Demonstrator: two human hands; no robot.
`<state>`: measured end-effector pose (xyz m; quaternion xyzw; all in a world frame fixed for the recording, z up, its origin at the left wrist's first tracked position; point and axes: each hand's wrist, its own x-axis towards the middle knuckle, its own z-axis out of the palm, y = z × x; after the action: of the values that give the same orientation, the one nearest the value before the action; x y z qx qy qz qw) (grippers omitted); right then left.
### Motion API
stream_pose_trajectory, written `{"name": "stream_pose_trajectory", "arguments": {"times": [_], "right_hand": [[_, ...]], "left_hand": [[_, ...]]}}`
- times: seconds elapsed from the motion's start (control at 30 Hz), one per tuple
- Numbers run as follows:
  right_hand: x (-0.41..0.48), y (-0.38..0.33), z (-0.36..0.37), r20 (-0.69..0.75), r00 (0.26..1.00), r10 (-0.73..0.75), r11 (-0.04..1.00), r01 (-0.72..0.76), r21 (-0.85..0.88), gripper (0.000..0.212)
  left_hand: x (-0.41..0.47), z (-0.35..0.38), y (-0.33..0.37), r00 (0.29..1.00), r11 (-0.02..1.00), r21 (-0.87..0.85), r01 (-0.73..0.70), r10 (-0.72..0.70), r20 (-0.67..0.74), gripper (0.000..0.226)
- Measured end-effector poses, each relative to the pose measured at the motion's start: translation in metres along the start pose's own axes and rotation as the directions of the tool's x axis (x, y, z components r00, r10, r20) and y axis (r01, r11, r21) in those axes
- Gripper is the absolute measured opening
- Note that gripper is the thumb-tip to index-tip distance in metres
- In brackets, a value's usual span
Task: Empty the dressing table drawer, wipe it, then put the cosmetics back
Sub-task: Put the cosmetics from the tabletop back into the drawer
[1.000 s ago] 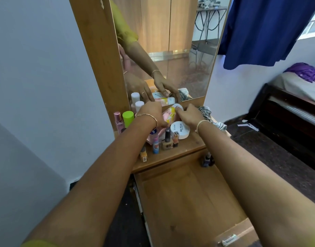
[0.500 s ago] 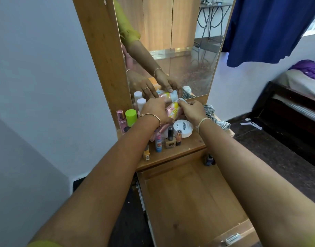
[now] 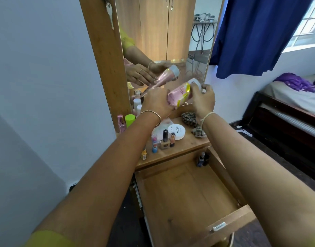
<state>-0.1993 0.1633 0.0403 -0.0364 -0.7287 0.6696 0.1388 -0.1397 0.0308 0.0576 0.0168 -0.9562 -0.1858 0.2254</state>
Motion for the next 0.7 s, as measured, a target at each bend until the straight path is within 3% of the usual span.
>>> {"name": "stream_pose_trajectory", "arguments": {"times": [0.2,0.33,0.5,0.7], "right_hand": [[-0.009,-0.038,-0.029,-0.021,0.992,-0.127,0.989,0.128,0.078,0.027],[-0.027,-0.048,-0.056,0.011,0.986,-0.169,0.979,0.167,0.121,0.026],[-0.059,-0.025,-0.089,0.148,0.982,-0.119,0.988,0.103,0.112,0.033],[-0.084,0.03,-0.125,0.343,0.937,0.059,0.998,-0.046,-0.047,0.03]], "left_hand": [[-0.004,-0.022,0.022,1.0,0.983,-0.18,-0.031,0.031,-0.005,0.051],[-0.016,-0.024,0.041,0.977,0.869,-0.473,0.146,-0.051,0.208,0.061],[-0.061,-0.002,0.052,0.885,0.735,-0.599,0.318,-0.003,0.465,0.034],[-0.129,0.053,0.056,0.85,0.67,-0.593,0.445,-0.108,0.516,0.023]]}}
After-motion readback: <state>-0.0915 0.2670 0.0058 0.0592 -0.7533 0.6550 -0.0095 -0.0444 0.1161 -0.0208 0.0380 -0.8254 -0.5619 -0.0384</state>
